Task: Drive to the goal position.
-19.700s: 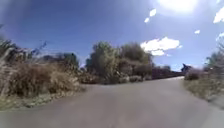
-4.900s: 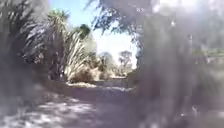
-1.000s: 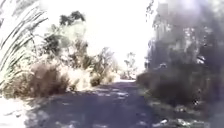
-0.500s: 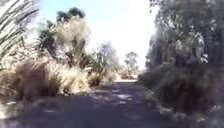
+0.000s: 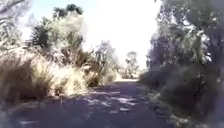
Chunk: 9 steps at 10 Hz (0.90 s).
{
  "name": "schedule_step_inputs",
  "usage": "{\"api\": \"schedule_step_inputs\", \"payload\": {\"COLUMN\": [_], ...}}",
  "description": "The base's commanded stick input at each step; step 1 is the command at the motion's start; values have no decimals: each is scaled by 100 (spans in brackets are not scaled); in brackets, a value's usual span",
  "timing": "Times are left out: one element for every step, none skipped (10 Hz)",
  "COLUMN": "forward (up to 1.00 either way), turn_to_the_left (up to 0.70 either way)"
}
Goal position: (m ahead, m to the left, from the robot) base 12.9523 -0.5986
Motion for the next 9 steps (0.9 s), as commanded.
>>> {"api": "schedule_step_inputs", "payload": {"forward": [100, 100, 100, 100, 100, 100, 100, 100, 100], "turn_to_the_left": [0, 0, 0, 0, 0, 0, 0, 0, 0]}}
